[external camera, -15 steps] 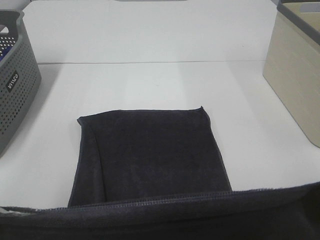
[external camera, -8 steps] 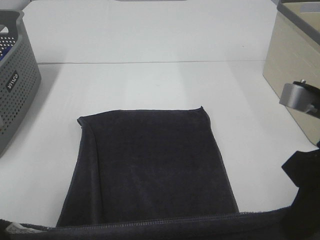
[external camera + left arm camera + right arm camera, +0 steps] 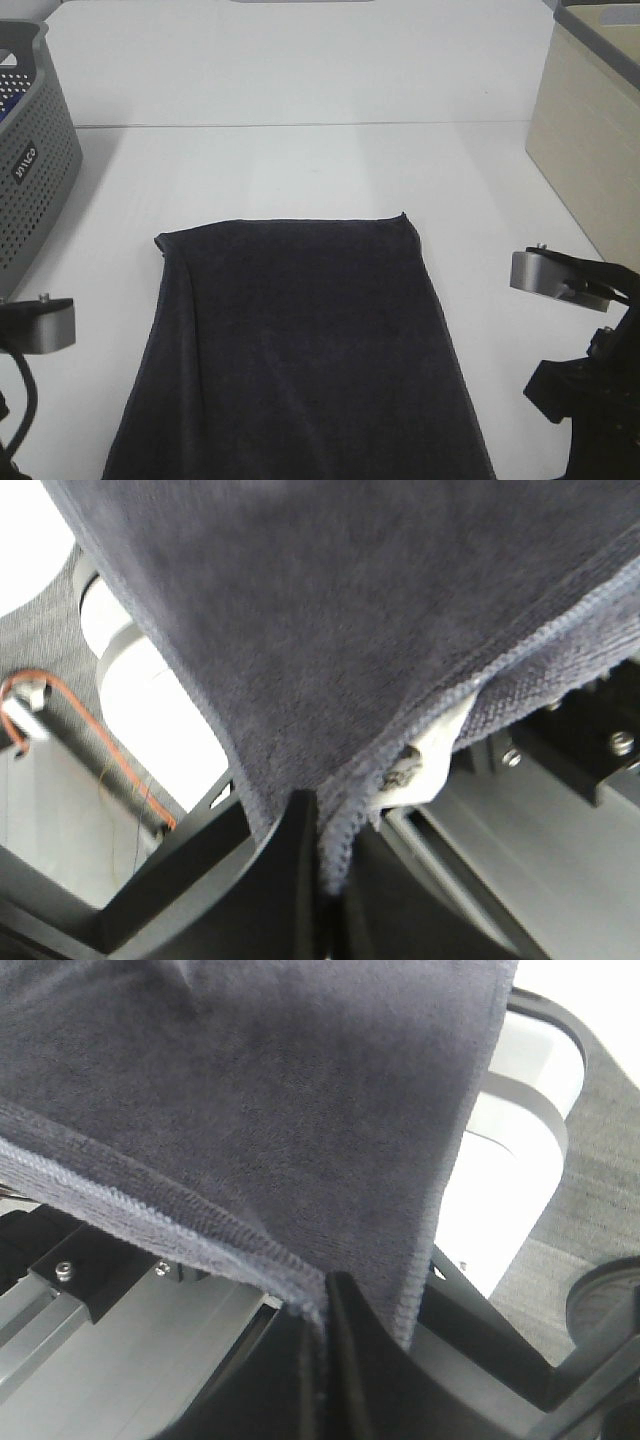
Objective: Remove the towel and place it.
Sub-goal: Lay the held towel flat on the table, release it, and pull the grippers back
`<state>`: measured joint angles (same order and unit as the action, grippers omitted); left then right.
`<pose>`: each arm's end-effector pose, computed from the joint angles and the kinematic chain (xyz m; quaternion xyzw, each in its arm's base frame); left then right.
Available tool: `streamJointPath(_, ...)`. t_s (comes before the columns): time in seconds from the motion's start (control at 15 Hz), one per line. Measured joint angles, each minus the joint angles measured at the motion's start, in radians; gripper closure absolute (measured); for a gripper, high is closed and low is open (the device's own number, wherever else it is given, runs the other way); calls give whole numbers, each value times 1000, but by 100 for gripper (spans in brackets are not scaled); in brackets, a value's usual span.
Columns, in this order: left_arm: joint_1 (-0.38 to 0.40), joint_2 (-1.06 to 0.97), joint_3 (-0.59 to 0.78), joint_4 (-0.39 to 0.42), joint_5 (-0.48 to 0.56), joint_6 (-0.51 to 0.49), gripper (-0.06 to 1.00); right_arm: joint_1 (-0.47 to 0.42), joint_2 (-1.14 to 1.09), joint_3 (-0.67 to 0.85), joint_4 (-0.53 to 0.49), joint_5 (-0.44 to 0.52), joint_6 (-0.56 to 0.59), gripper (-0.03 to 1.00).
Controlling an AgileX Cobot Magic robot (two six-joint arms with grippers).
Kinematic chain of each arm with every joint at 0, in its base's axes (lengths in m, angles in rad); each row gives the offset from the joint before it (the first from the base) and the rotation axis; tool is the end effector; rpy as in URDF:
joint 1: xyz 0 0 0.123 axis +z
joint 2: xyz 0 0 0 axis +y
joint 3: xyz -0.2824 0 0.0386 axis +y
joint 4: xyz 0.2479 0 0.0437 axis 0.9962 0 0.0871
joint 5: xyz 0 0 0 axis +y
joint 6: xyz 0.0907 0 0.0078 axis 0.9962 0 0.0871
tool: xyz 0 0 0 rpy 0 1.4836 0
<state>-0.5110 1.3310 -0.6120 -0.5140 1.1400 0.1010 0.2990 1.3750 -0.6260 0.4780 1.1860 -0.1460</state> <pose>0.1317 -0.1205 0.1955 -0.1671 -0.9564 0.1948 0.1396 0.1558 0.0887 0.1907 0.0970 -0.9647 -0.1942 0.1494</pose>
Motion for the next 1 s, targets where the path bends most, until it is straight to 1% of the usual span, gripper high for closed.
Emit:
streamJointPath(0.13, -20, 72, 0, -1, -5, 0, 94, 0, 42, 15, 4, -28, -8, 95)
streamJointPath(0.4, -23, 189, 0, 7, -29, 0, 94, -1, 167, 34, 44, -85, -61, 95)
streamJointPath(0.67, -23, 210, 0, 1, -30, 0, 94, -3, 215, 34, 61, -104, -111, 94)
streamJointPath(0.73, -31, 210, 0, 1, -29, 0, 94, -6, 215, 40, 59, -109, -120, 92)
streamJointPath(0.87, -69, 210, 0, 16, -35, 0, 91, -11, 215, 45, 38, -111, -128, 84)
streamJointPath(0.93, -91, 210, 3, 16, -51, 0, 88, -11, 215, 45, 35, -113, -129, 78)
streamJointPath(1.0, -107, 211, 7, 10, -67, 0, 83, -11, 215, 48, 34, -115, -129, 68)
